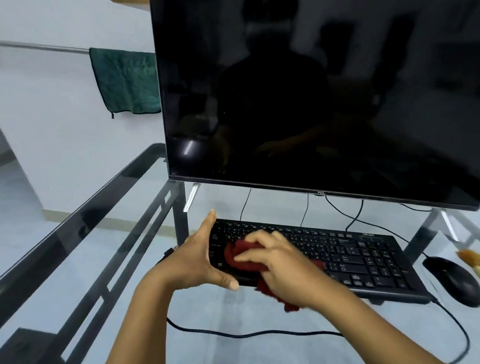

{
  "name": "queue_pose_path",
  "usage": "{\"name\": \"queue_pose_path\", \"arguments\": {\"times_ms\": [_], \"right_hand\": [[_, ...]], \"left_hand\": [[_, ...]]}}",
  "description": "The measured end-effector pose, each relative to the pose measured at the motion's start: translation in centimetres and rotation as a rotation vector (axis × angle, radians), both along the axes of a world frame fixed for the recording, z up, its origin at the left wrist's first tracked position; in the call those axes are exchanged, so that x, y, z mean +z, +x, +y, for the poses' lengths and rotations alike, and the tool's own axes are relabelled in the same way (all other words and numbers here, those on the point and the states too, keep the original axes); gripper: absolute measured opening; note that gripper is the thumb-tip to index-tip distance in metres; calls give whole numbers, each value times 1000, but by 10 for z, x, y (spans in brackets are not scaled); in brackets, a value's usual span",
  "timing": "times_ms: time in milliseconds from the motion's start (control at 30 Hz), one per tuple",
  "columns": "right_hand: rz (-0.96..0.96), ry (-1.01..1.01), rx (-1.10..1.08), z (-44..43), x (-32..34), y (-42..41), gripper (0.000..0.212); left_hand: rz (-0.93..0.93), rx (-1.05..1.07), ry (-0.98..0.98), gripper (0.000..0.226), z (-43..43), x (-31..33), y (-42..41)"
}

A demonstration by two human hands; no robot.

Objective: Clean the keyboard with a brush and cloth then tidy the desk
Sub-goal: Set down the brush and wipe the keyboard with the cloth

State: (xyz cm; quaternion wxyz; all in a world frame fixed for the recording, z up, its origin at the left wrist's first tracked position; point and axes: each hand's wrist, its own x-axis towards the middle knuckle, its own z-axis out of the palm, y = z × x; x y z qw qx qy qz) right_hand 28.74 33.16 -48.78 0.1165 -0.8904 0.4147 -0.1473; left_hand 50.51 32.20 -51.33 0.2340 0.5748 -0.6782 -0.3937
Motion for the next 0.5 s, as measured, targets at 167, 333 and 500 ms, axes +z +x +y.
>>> {"name": "queue_pose_path", "arguments": {"times_ms": [167,333,500], "right_hand": [[-14,92,90,7,2,-17,50],[30,71,-11,3,5,-37,52],[49,137,102,-5,16,-32,51]], "left_hand": [[-5,-14,5,156,1,3,-1],[11,-19,9,153,2,3,-1],[7,-28,4,152,3,6,-2]]}}
